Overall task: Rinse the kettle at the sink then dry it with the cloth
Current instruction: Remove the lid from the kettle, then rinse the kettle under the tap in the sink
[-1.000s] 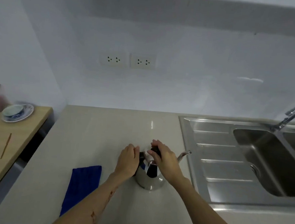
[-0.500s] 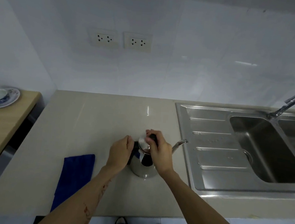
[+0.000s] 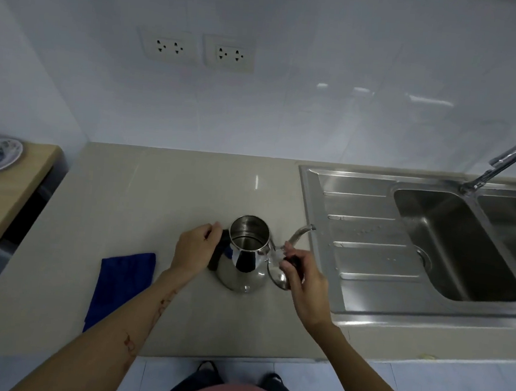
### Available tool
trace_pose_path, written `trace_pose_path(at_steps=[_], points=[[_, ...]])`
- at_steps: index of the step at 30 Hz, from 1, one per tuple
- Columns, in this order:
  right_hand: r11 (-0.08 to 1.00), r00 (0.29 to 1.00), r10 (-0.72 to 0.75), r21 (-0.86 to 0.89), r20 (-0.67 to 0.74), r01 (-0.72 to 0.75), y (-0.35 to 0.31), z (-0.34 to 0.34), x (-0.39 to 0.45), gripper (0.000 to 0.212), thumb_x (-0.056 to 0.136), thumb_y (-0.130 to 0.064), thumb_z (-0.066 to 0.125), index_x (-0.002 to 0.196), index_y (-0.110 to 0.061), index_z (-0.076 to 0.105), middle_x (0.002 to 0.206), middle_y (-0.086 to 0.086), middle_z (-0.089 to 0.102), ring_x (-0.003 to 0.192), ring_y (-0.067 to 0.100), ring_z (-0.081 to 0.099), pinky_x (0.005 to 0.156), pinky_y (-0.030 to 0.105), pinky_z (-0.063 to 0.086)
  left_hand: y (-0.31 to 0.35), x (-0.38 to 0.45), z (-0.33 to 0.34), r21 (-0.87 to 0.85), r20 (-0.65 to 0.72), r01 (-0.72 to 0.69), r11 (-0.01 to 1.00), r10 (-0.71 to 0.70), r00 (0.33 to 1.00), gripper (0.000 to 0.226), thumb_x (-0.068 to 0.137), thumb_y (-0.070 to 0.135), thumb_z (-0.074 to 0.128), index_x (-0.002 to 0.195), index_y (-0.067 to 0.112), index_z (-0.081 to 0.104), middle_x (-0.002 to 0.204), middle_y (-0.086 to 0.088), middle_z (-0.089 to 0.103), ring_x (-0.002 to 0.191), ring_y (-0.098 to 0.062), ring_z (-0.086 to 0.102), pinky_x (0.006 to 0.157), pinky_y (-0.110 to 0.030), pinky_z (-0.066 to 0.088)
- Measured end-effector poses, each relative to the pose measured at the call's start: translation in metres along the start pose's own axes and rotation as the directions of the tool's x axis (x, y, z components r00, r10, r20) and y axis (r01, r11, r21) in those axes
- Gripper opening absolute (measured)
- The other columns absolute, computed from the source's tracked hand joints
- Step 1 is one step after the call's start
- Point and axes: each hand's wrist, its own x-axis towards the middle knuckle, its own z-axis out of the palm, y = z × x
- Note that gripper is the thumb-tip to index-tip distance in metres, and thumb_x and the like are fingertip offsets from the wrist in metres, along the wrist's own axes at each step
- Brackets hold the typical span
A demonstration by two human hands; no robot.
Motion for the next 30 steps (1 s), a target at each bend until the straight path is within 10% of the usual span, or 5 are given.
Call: trace_pose_path(at_steps=[5, 14, 19, 30], points=[[0.965, 0.97, 0.219, -0.17, 0.101, -0.201, 0.045, 0.009, -0.013, 0.025, 0.097, -0.02, 0.057, 0.121, -0.014, 0.049, 0.115, 0.005, 0.063, 0.087, 0.002, 0.06, 0.065, 0.002, 0.044, 0.0, 0.002, -0.002, 0.026, 0.019, 0.014, 1.0, -0.014, 1.0, 0.056, 0.101, 0.04, 0.04, 0.068, -0.003, 0.054, 0.061, -0.012, 0.056, 0.056, -0.016, 0.048, 0.049, -0.023, 0.034], [0.921, 0.926, 0.31, -0.312, 0.216, -0.235, 0.078, 0.022, -0.019, 0.049, 0.089, -0.032, 0.067, 0.127, -0.023, 0.037, 0.123, 0.008, 0.059, 0.101, 0.025, 0.062, 0.085, 0.032, 0.051, 0.004, 0.007, -0.018, -0.065, 0.197, 0.114, 0.991, -0.099, 0.975, 0.056, 0.097, 0.048, 0.048, 0.062, 0.008, 0.064, 0.052, -0.003, 0.062, 0.04, -0.001, 0.054, 0.042, -0.011, 0.038], [0.94, 0.971, 0.228, -0.276, 0.076, -0.199, 0.065, -0.003, -0.005, 0.045, 0.096, -0.045, 0.051, 0.131, -0.019, 0.045, 0.146, 0.0, 0.048, 0.131, 0.018, 0.048, 0.102, 0.027, 0.041, 0.018, 0.016, -0.023, -0.062, 0.355, 0.132, 0.989, -0.101, 0.93, 0.059, 0.097, 0.049, 0.049, 0.055, 0.008, 0.059, 0.041, 0.001, 0.054, 0.037, -0.009, 0.049, 0.041, -0.02, 0.039], [0.957, 0.97, 0.122, -0.233, -0.211, -0.171, 0.082, -0.147, 0.051, 0.026, 0.099, -0.04, 0.048, 0.118, -0.023, 0.053, 0.126, -0.013, 0.061, 0.116, 0.007, 0.059, 0.096, 0.033, 0.051, 0.148, 0.035, 0.056, 0.016, 0.098, 0.012, 1.0, -0.014, 0.995, 0.062, 0.087, 0.059, 0.057, 0.054, 0.007, 0.067, 0.048, -0.002, 0.066, 0.047, -0.02, 0.06, 0.053, -0.027, 0.041]])
